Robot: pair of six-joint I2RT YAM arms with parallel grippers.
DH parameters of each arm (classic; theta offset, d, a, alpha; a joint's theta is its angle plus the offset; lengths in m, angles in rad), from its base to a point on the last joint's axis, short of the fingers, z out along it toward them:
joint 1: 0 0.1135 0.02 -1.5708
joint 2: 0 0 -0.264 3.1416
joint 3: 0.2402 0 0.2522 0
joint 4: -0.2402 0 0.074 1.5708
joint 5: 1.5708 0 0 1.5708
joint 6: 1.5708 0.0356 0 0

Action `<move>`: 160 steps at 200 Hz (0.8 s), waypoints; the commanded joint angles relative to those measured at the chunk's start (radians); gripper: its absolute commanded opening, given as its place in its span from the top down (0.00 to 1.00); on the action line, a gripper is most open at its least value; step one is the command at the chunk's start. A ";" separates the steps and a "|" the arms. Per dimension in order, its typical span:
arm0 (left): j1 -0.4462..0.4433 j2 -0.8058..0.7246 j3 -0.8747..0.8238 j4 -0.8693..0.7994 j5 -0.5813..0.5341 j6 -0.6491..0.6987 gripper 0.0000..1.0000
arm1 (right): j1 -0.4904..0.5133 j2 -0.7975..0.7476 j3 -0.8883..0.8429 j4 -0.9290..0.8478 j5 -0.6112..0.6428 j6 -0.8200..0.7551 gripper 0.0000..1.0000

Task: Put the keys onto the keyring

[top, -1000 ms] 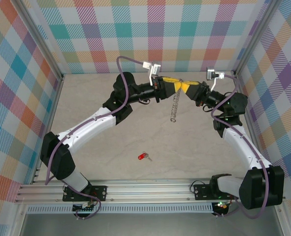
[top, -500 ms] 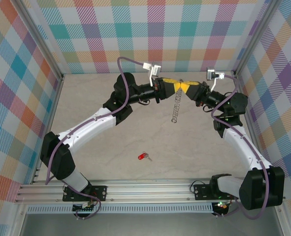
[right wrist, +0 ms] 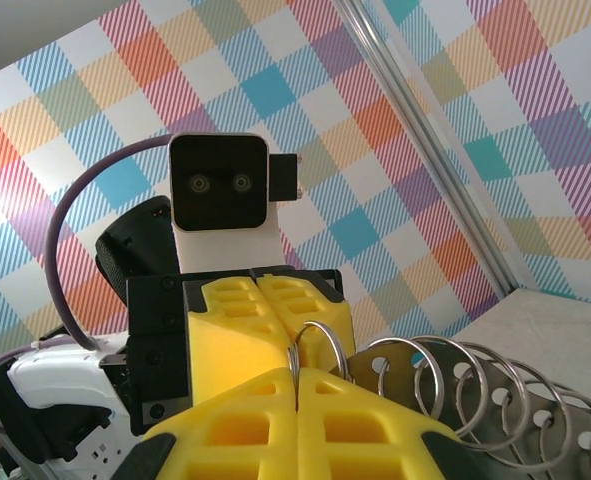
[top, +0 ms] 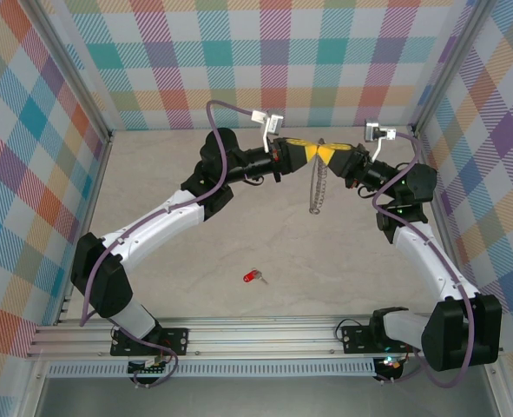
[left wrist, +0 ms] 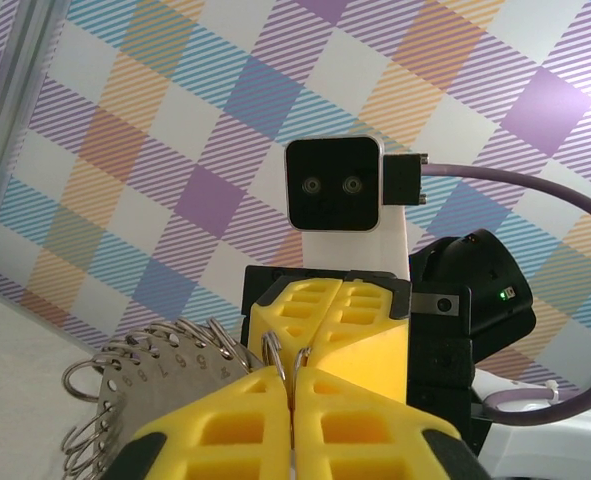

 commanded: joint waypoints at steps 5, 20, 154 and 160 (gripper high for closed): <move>-0.010 0.012 0.027 0.001 0.079 0.008 0.87 | 0.006 -0.016 0.017 0.032 0.018 -0.013 1.00; -0.012 0.019 0.034 -0.003 0.083 0.007 0.87 | 0.006 -0.018 0.017 0.032 0.019 -0.013 1.00; -0.013 0.000 0.012 -0.041 0.006 0.035 0.70 | 0.007 -0.024 0.017 0.025 0.016 -0.019 1.00; -0.014 0.000 0.013 -0.041 0.004 0.035 0.71 | 0.006 -0.024 0.017 0.026 0.017 -0.020 1.00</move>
